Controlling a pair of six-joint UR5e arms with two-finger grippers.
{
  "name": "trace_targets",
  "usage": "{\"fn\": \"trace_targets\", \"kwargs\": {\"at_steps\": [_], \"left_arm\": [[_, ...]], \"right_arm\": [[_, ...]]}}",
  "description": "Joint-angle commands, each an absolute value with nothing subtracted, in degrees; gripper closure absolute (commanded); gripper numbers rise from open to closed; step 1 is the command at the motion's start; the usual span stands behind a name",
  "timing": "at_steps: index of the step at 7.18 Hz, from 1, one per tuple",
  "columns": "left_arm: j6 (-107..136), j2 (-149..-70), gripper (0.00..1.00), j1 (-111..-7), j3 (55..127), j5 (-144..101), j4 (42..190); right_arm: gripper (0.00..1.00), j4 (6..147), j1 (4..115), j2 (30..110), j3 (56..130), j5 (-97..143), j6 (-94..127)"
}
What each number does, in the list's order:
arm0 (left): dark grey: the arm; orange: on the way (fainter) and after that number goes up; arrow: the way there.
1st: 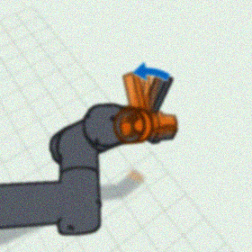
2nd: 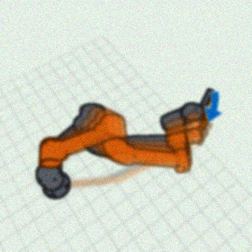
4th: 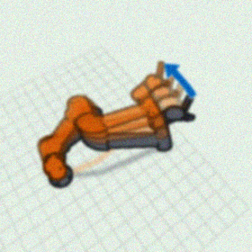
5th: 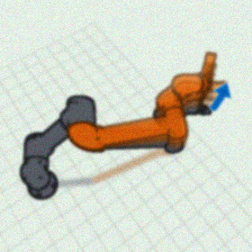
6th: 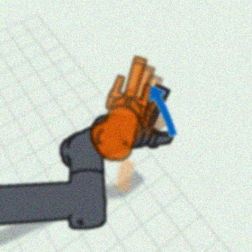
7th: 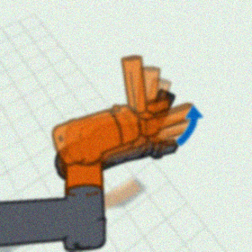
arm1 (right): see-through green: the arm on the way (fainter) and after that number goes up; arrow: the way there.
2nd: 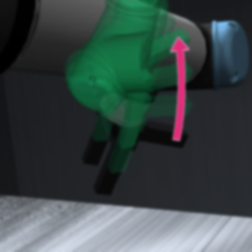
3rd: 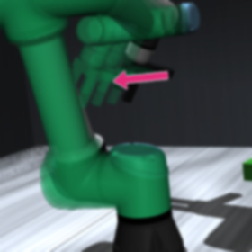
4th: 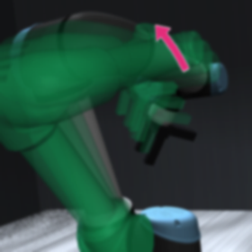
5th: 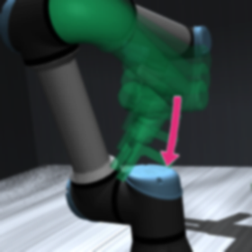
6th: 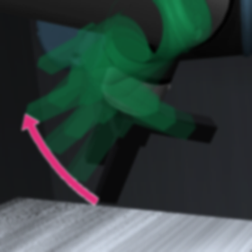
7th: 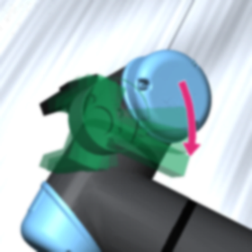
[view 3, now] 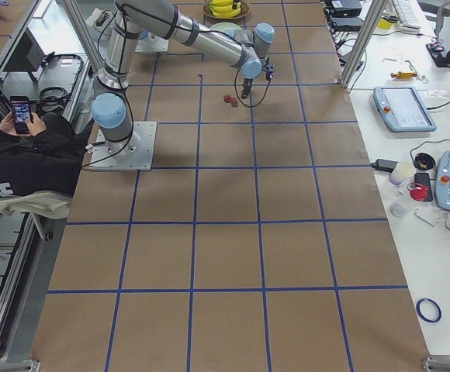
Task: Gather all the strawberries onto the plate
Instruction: 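Move the right gripper down onto the farthest strawberry and close, then carry the strawberry toward the plate and lower it onto the table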
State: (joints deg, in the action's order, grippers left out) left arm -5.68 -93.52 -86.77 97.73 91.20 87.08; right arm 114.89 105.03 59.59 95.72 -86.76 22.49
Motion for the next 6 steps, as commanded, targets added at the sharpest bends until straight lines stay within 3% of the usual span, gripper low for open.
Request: {"fn": "trace_targets", "kwargs": {"at_steps": [1, 2, 3, 4, 6], "left_arm": [[-5.8, -93.52, 0.0, -86.66, 97.82, 91.23, 86.75], [-6.15, -93.52, 0.0, -86.66, 97.82, 91.23, 86.75], [-6.24, -93.78, 0.0, -86.66, 97.74, 91.23, 86.75], [-6.24, -93.78, 0.0, -86.66, 97.73, 91.23, 86.75], [-7.12, -93.78, 0.0, -86.57, 97.56, 91.32, 86.66]], "right_arm": [[0.17, 115.4, 105.03, 58.71, 95.8, -85.78, 22.33], [0.57, 115.4, 105.03, 58.62, 95.97, -85.87, 21.54], [0.86, 115.57, 105.03, 58.54, 95.89, -85.87, 20.14], [1.0, 115.66, 105.03, 58.62, 95.63, -85.87, 19.95], [1.0, 115.66, 105.03, 59.06, 95.1, -85.96, 20.21]]}}
